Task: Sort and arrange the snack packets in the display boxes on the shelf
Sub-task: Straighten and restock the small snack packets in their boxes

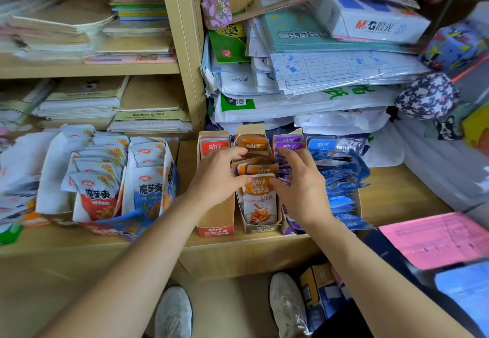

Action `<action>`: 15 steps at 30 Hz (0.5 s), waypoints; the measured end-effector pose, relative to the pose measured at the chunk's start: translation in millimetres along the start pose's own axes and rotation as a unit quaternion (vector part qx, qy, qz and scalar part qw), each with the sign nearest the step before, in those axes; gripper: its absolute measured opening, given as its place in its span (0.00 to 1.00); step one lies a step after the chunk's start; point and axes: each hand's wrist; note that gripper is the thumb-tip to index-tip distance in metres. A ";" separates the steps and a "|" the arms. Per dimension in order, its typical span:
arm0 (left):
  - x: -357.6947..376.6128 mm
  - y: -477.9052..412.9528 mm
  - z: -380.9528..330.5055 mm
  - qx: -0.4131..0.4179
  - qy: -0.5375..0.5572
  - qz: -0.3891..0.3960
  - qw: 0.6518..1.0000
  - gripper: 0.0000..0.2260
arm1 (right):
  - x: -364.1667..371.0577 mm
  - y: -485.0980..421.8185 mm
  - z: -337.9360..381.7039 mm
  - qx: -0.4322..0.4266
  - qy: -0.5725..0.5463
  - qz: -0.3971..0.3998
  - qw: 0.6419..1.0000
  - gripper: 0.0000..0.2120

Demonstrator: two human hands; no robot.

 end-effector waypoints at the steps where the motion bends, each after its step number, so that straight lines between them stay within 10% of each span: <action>1: 1.7 1.5 -1.6 -0.010 0.013 -0.011 1.000 0.31 | -0.8 4.0 0.9 0.018 -0.025 -0.026 0.999 0.24; 8: 14.6 34.7 -20.6 -0.093 0.075 -0.095 0.988 0.36 | -11.6 26.5 17.8 0.098 -0.237 0.103 0.961 0.23; 15: 36.1 44.9 -21.2 -0.109 0.085 -0.103 0.985 0.32 | -9.1 27.7 24.3 0.129 -0.288 0.057 0.947 0.24</action>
Point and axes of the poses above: each hand's wrist, its own y-axis away from the middle knuckle, its own x-axis out of the palm, z = x × y, and after that the axes turned 14 degrees about -y, right-handed
